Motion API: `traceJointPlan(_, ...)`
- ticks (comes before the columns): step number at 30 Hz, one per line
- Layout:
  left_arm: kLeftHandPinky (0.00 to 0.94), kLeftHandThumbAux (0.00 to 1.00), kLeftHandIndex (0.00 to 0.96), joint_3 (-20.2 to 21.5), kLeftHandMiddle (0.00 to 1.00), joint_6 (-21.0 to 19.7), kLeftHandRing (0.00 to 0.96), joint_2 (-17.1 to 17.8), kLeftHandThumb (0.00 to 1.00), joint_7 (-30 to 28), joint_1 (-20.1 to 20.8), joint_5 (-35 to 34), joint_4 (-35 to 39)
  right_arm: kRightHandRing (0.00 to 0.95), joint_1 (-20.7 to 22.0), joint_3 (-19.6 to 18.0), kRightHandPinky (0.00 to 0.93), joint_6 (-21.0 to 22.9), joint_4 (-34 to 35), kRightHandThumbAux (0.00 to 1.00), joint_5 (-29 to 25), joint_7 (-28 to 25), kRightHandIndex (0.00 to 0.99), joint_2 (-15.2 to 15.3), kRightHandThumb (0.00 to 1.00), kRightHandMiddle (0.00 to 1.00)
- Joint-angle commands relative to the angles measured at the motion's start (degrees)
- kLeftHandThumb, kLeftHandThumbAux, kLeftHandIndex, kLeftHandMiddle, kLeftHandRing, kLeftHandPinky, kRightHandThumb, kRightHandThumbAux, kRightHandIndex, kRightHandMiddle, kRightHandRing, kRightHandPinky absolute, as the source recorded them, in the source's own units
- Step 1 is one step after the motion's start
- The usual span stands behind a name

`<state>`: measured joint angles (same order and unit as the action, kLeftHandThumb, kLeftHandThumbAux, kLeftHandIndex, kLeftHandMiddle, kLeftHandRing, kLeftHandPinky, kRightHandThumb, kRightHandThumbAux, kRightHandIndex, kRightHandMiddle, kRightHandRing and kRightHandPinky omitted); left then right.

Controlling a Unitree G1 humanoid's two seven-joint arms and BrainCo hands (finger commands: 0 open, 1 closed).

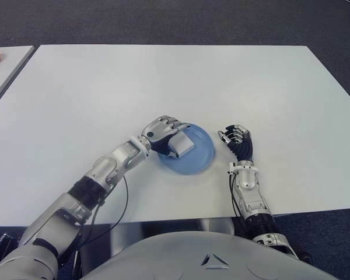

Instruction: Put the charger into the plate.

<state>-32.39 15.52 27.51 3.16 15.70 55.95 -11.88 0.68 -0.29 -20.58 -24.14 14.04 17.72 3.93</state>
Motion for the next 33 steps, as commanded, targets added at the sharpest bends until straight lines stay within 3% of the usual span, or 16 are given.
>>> traceJointPlan(1,0.02,0.604,0.006,0.26,0.068,1.18,0.043,0.63,0.342,-0.96,0.04,-1.05,-0.45,0.586,-0.12,-0.04,0.594,0.25,-0.81,0.733,-0.03,-0.03,0.427,0.2,0.704,0.569)
traceJointPlan(7,0.002,0.599,0.0,0.44,0.01,2.16,0.004,0.76,0.276,0.11,-0.03,-1.14,-0.52,0.586,-0.08,-0.02,0.593,0.21,-0.87,0.733,-0.05,-0.05,0.427,0.25,0.704,0.569)
traceJointPlan(17,0.0,0.556,0.0,0.78,0.0,2.89,0.0,0.58,0.159,4.37,-0.61,-0.11,0.15,0.593,-0.17,-0.01,0.604,-0.11,-0.75,0.733,0.0,0.08,0.427,0.34,0.704,0.573)
traceJointPlan(30,0.0,0.502,0.0,1.4,0.0,2.43,0.0,-0.38,0.09,13.02,-1.75,1.41,0.08,0.594,-0.23,0.13,0.603,0.28,-0.58,0.733,0.38,0.51,0.427,0.47,0.703,0.573)
traceJointPlan(33,0.0,0.484,0.0,2.95,0.0,2.15,0.0,-1.77,0.065,15.87,-3.0,-0.82,-0.36,0.594,-0.32,0.18,0.604,0.13,-0.43,0.733,0.5,0.63,0.427,0.53,0.704,0.573)
